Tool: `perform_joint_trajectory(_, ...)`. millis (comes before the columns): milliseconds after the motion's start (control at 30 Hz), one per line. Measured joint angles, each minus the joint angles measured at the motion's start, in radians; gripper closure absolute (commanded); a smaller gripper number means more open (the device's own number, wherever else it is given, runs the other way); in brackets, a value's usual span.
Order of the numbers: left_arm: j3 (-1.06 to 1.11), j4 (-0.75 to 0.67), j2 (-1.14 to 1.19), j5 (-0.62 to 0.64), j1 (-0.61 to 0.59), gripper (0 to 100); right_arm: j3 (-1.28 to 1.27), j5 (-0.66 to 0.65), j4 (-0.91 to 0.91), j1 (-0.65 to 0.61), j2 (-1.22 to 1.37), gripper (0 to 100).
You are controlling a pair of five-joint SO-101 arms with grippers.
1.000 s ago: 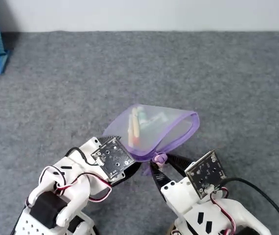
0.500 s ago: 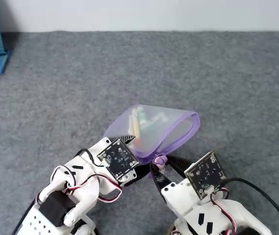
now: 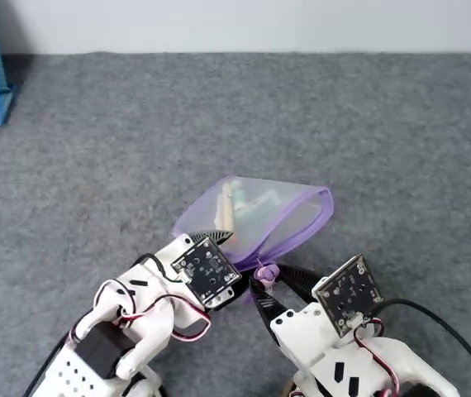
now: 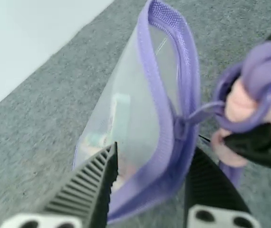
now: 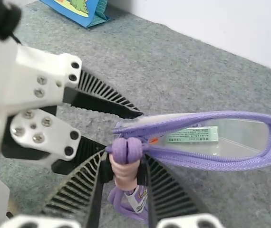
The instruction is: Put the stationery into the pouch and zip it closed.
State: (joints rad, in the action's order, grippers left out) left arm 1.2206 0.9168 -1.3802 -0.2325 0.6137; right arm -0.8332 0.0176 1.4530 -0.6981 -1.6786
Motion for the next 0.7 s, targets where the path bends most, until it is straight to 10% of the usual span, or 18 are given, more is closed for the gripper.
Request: perform_joint_trajectory(700,0.015,-0.029,0.000,0.020,0.000,99,0.000,0.147,-0.149,0.150,0.009,99.1)
